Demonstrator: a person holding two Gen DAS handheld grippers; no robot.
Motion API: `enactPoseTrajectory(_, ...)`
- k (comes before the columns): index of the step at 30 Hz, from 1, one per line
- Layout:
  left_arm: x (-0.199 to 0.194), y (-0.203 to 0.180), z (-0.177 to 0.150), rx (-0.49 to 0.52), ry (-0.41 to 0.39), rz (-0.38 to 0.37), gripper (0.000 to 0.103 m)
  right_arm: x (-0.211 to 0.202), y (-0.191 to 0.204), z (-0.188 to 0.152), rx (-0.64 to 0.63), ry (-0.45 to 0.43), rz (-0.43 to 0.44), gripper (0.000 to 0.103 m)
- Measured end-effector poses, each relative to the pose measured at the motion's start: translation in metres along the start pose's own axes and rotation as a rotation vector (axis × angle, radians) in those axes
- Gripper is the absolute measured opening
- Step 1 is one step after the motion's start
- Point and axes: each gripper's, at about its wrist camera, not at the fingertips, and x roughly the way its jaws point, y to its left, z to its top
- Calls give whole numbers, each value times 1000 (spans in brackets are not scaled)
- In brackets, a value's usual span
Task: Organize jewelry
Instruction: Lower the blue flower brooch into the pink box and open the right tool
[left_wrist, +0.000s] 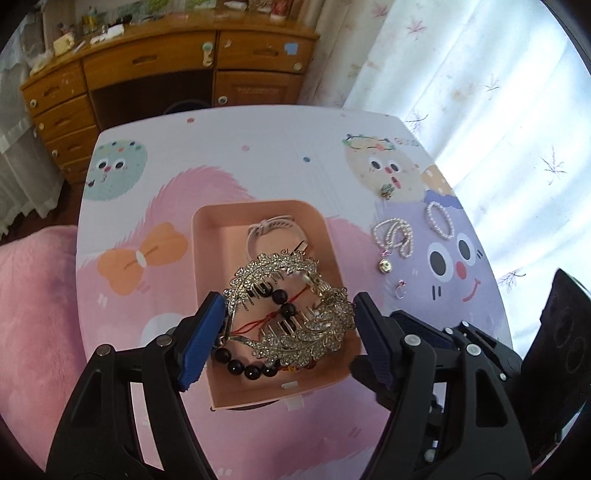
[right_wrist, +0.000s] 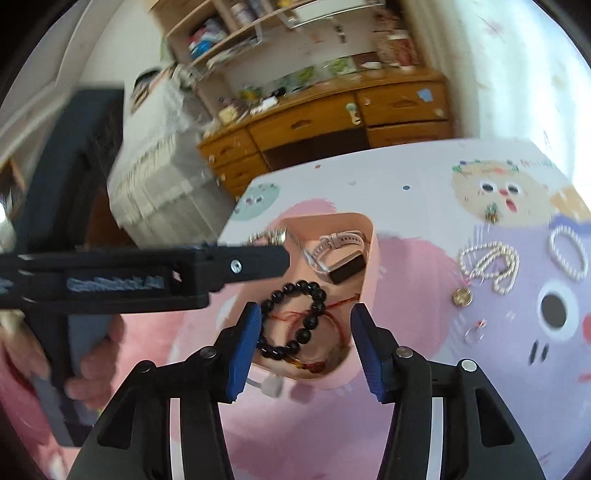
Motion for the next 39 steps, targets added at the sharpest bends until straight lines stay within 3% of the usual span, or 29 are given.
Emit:
enactPoseTrajectory(8, 15, 5, -3, 43, 64, 25, 72, -3, -29, -5, 100, -10, -76, 57)
enactPoseTrajectory(11, 16, 5, -3, 21, 67, 21, 79, -10, -41, -9, 122, -17, -78, 57)
enactPoseTrajectory(14, 16, 5, -2, -12, 76, 4, 79, -14, -48, -11, 135, -16, -77, 57)
enactPoseTrajectory(20, 19, -7, -8, -50, 111, 48, 79, -21, -68, -12, 174, -1, -75, 57)
enactPoseTrajectory(26, 10, -38, -15, -20, 70, 26, 79, -32, -104, -6, 222, 17, -74, 57)
enactPoseTrajectory(30, 9, -67, -22, -11, 54, 98, 79, -41, -133, 2, 254, 27, -66, 57)
enactPoseTrajectory(39, 28, -139, -33, 109, 70, 140, 79, -65, -199, 28, 283, 45, -119, 57)
